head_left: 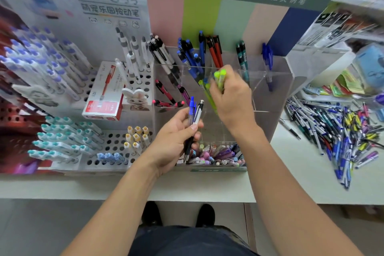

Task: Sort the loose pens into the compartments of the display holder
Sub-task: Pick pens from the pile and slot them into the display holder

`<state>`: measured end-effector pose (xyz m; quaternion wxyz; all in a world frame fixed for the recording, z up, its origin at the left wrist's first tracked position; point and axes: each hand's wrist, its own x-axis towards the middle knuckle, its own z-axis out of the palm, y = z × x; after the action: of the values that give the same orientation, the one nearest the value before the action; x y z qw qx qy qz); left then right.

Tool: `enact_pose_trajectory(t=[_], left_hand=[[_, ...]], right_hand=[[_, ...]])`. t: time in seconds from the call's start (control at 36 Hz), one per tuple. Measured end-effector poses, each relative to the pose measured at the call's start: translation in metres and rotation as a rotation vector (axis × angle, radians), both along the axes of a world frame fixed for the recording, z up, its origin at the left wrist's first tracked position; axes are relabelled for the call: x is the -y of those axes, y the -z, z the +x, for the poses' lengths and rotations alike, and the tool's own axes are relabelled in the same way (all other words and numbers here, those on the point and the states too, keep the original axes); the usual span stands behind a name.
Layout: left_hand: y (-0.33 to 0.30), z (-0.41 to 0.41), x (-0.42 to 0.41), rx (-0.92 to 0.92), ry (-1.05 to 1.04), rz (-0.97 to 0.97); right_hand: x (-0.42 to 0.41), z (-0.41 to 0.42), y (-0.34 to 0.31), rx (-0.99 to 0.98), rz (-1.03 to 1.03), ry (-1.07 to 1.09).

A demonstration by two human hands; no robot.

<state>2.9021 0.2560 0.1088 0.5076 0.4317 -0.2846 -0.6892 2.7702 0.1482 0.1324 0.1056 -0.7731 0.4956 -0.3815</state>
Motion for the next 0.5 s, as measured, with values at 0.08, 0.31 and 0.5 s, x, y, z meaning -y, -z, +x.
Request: enact_pose_trajectory(t=[0.08,0.31,0.5], left_hand=[[-0.002,0.003,0.001,-0.016,-0.015,-0.007],[0.001,0.007,0.002,-0.035,-0.035,-0.028],[-0.001,0.002,0.003,-0.087,0.011,-0.044]], right_hand=[[0.000,-0.001,0.004,-0.058,-0.004,0.023],[-0.003,-0.021,0.003,-0.213,0.281,-0.022],[-0.008,-0.026,-0.002,-0.157,0.331,-0.092]])
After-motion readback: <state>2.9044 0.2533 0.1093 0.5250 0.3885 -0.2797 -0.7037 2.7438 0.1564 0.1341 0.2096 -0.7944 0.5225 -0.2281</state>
